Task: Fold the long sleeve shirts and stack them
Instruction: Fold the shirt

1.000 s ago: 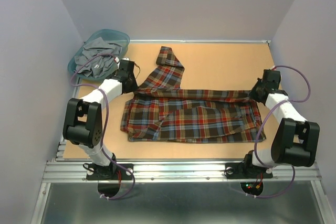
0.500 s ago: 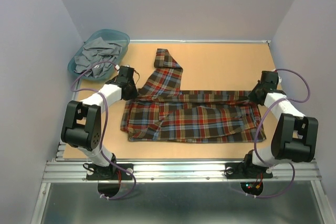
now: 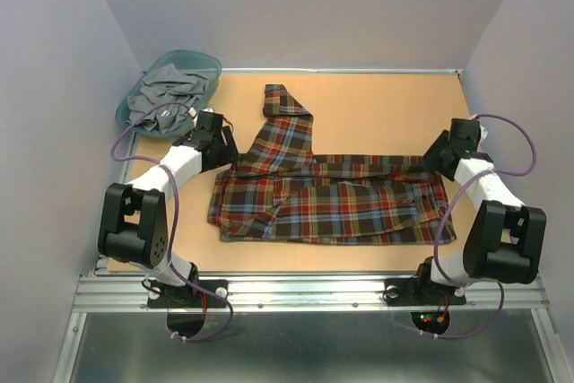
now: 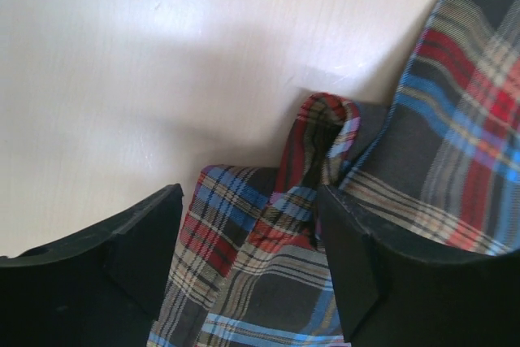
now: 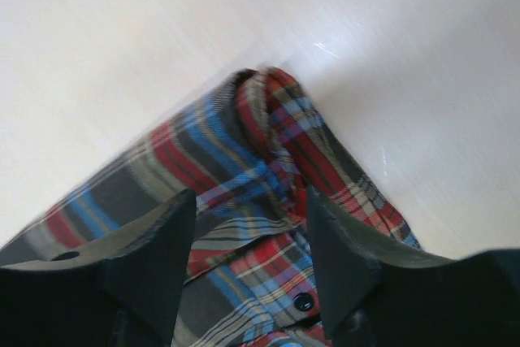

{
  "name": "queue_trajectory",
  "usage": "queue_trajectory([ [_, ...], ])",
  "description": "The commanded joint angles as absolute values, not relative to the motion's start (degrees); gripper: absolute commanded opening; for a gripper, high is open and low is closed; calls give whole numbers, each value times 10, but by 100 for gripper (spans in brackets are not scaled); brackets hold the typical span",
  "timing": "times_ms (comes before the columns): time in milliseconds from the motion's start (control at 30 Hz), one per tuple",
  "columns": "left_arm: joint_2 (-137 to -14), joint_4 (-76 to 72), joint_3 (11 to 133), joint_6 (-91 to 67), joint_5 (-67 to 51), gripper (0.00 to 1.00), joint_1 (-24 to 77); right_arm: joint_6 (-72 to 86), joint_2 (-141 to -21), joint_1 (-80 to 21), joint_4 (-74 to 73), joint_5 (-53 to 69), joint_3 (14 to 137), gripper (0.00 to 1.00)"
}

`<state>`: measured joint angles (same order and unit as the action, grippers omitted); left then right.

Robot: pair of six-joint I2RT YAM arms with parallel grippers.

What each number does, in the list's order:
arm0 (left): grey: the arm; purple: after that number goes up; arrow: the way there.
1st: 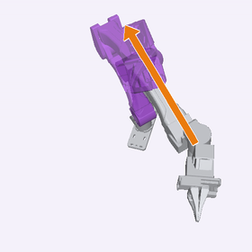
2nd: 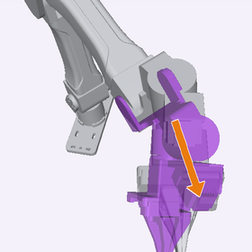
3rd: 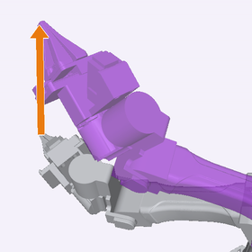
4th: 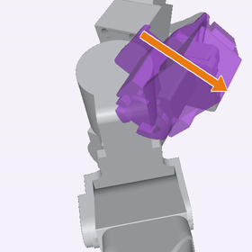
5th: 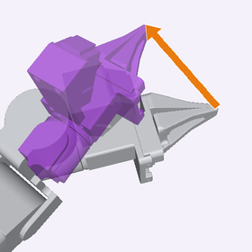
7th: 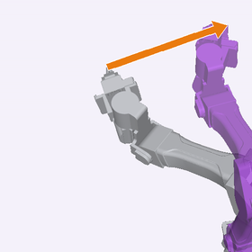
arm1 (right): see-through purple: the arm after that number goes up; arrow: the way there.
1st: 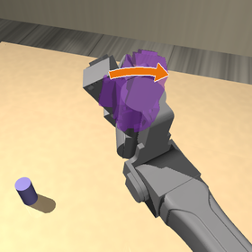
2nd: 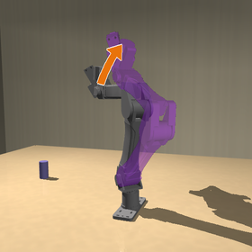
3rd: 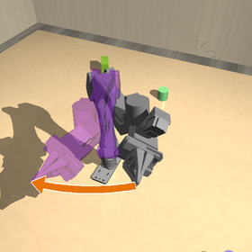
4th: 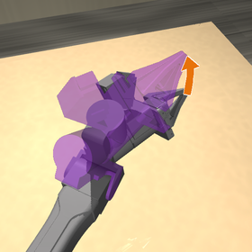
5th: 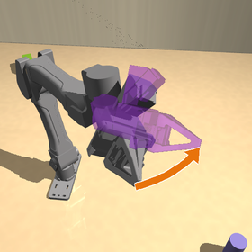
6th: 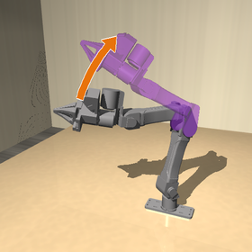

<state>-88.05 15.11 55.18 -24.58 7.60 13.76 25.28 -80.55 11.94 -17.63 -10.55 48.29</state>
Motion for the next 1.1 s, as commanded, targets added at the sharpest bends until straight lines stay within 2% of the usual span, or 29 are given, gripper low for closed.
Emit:
queue_trajectory([
  [0,-855,138,595,-237,74,85,137,234,-770,121,-172,-35,543,65],
  [67,-873,122,614,-236,61,86,137,226,-771,120,-172,-12,553,70],
  [167,-896,112,649,-235,51,86,141,204,-772,118,-173,16,558,72],
  [467,-981,115,746,-220,40,80,187,186,-816,73,-176,55,585,70],
  [833,-1013,121,705,-210,95,79,217,185,-918,-59,-184,2,631,68],
  [1067,-991,113,673,-213,105,79,218,200,-905,-121,-204,2,591,67],
])
